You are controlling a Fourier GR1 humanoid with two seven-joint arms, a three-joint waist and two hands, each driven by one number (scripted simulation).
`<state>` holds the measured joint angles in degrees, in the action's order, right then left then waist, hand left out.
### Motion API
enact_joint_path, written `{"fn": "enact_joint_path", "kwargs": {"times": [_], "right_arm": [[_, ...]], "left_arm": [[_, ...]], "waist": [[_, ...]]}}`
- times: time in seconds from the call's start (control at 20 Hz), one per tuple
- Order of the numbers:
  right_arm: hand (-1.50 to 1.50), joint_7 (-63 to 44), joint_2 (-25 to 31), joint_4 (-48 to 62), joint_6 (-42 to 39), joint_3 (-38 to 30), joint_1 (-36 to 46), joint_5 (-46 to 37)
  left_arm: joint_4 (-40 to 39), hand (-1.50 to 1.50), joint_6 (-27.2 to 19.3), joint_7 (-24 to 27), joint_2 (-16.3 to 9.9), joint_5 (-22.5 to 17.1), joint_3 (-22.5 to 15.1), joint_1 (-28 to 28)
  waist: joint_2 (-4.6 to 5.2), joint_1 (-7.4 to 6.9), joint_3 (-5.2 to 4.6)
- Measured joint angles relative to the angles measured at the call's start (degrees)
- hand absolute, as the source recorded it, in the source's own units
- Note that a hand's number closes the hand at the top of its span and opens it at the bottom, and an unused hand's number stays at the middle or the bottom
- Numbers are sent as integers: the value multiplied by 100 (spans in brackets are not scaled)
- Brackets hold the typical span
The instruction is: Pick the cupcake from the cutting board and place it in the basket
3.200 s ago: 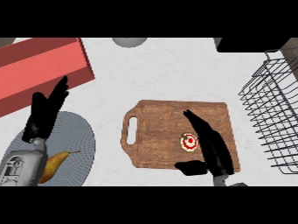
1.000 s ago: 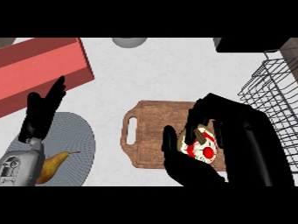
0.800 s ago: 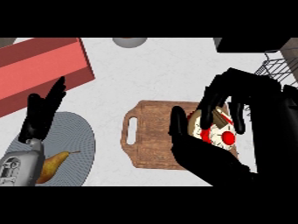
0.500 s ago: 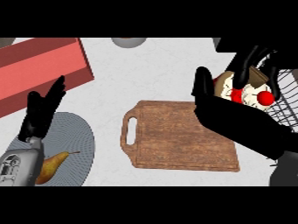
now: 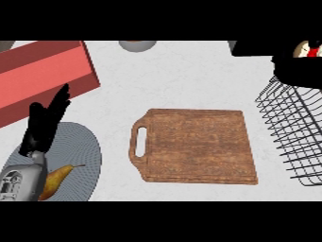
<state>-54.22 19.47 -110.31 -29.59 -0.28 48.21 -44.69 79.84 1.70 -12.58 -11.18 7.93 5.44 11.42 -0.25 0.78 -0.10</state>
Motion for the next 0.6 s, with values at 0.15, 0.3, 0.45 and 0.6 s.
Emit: {"fn": "enact_joint_path", "kwargs": {"times": [0.15,0.3,0.45,0.6], "right_arm": [[150,244,474,309,-306,-383,-99,110],[150,519,918,481,-534,-735,-384,168],[150,917,1320,694,-640,-1138,-609,279],[150,1581,1620,1005,-529,-1467,-943,397]], "left_arm": [[-39,0,0,-11,2,-6,15,72],[58,0,-13,-121,26,5,-9,75],[112,0,-11,-125,37,30,-33,35],[83,0,65,-126,-25,-24,33,59]], "waist": [[9,-3,5],[14,-21,9],[17,-43,9],[24,-58,12]]}}
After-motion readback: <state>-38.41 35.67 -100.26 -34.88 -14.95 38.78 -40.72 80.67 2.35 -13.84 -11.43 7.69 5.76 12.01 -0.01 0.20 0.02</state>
